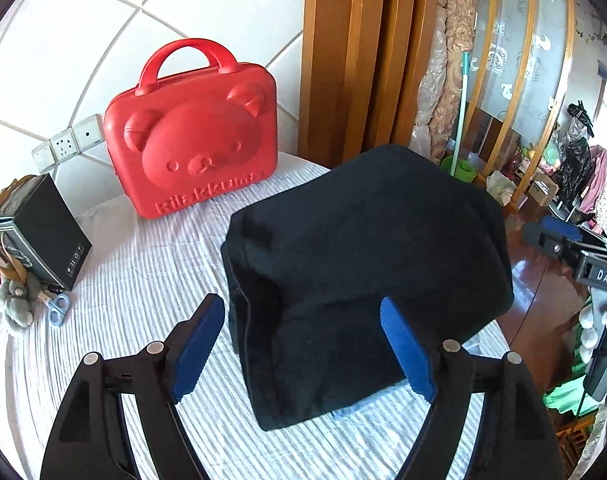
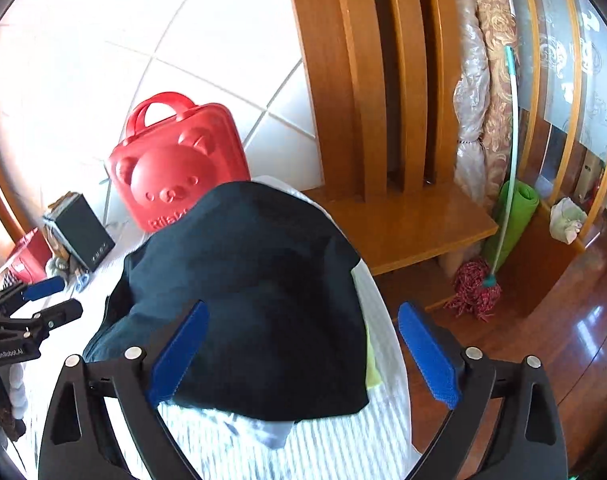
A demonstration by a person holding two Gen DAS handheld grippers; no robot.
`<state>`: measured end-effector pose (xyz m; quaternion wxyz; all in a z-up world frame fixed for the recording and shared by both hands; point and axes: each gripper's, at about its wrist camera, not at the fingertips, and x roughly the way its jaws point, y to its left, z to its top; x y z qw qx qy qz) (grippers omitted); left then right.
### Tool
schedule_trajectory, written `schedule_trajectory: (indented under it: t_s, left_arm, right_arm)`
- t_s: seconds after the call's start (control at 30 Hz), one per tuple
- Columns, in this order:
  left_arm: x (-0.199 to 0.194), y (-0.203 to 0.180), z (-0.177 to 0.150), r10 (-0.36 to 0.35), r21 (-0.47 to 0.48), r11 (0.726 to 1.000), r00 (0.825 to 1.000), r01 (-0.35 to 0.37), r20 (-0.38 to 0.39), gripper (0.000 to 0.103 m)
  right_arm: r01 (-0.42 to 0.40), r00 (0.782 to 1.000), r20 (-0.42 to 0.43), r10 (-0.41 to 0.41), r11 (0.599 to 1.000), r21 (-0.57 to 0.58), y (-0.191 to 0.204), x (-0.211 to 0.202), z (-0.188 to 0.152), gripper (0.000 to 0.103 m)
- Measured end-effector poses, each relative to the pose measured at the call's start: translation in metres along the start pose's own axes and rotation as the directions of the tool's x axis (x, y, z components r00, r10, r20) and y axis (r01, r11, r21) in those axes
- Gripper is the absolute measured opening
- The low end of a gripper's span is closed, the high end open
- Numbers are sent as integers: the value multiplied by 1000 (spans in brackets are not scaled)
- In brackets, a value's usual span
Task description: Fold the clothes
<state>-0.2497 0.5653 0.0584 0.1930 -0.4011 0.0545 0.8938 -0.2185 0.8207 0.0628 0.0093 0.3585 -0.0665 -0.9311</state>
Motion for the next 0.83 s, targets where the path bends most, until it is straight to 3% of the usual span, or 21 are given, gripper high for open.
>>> schedule_trajectory:
  t_s: [0.33,0.83]
  left_arm:
    - [2,-35,-15,-33,17,999,999,33,-8,81]
    - [-3,-41,-21,-40,35,999,999,39,14,81]
  right_arm:
    - [45,996,-74,-50,997,-67,35,-6,-29,98]
    - [17,993,-120,-19,1000,-18,26,10,-34,98]
